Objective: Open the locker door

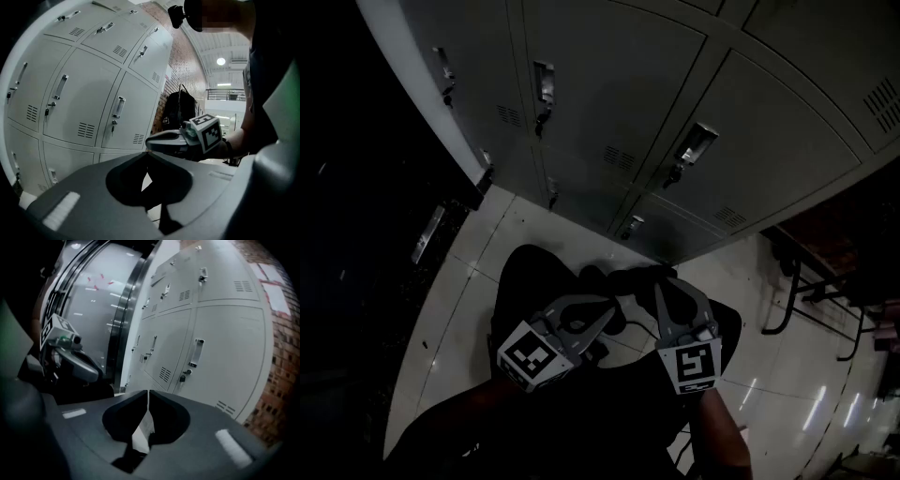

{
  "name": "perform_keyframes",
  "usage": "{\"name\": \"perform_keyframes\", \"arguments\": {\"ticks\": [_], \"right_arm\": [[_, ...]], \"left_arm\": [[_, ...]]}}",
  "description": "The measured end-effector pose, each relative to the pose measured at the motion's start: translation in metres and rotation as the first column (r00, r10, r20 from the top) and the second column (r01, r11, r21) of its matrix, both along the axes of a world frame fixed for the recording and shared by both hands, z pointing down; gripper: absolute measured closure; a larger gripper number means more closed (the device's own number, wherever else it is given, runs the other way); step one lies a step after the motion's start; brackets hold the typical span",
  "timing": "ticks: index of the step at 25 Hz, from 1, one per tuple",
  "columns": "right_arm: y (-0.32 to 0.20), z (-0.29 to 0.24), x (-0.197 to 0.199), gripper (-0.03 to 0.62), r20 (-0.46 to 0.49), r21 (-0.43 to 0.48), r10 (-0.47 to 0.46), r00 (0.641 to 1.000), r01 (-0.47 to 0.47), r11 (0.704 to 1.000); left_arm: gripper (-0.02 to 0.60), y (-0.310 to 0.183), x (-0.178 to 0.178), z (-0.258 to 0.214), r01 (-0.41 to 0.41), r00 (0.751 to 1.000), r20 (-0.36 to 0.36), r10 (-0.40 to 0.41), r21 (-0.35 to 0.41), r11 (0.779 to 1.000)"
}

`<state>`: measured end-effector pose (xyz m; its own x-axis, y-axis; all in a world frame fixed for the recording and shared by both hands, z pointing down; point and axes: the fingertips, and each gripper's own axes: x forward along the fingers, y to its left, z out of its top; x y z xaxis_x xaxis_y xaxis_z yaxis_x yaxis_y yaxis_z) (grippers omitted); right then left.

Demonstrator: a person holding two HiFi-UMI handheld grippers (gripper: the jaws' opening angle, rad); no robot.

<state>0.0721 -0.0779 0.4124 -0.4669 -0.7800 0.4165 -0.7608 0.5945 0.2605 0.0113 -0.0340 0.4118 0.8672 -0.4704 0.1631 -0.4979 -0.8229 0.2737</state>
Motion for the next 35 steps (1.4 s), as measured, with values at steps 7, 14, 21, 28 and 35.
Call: {"name": "perform_keyframes", "arguments": {"ticks": [7,14,21,28,35], "right_arm": [[-0.072,0.012,-0.001,0.552,-0.553,0.186,0.016,0.833,0.105,0.977],[-0.157,0.009,0.023,0.487,-0.87,0.301,0.205,0.449,0.154,0.941],[-0.197,0.01,0.026,0.471,-0.906,0.328,0.263,0.333,0.158,0.931],[-0.192,0.014,0.023,0.543,-0.902,0.335,0.268,0.337,0.158,0.929],[-0.128,0.018,0.016,0.541,-0.906,0.29,0.206,0.371,0.189,0.938]], "left_arm": [[0.569,-0.008,-0.011,0.003,0.001,1.0,-0.011,-0.001,0.0,1.0],[0.569,-0.009,-0.018,0.004,0.012,1.0,-0.009,-0.012,-0.008,1.0],[0.569,-0.011,-0.023,0.005,0.029,1.0,-0.009,-0.029,-0.011,1.0],[0.569,-0.013,-0.024,0.005,0.028,1.0,-0.008,-0.028,-0.009,1.0],[0.569,-0.006,-0.019,0.003,0.008,1.0,-0.002,-0.008,0.0,1.0]]}}
